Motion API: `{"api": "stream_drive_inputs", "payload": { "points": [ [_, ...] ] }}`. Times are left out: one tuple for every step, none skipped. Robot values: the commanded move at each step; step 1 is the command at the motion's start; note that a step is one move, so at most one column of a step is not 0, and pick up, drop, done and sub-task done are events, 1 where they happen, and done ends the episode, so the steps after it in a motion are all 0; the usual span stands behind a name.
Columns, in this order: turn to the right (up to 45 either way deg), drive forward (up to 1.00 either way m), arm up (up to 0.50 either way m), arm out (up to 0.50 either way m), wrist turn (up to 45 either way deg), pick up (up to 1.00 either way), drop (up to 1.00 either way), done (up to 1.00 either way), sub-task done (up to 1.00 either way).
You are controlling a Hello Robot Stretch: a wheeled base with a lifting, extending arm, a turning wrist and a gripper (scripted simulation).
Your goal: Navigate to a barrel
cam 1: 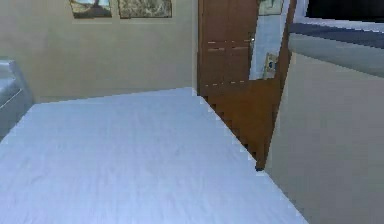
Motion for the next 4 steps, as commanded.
{"api": "stream_drive_inputs", "payload": {
  "points": [
    [0.0,1.00,0.00,0.00,0.0,0.00,0.00,0.00,0.00],
    [6.0,0.00,0.00,0.00,0.0,0.00,0.00,0.00,0.00],
    [0.0,0.55,0.00,0.00,0.0,0.00,0.00,0.00,0.00],
    [21.0,0.00,0.00,0.00,0.0,0.00,0.00,0.00,0.00]
  ]
}}
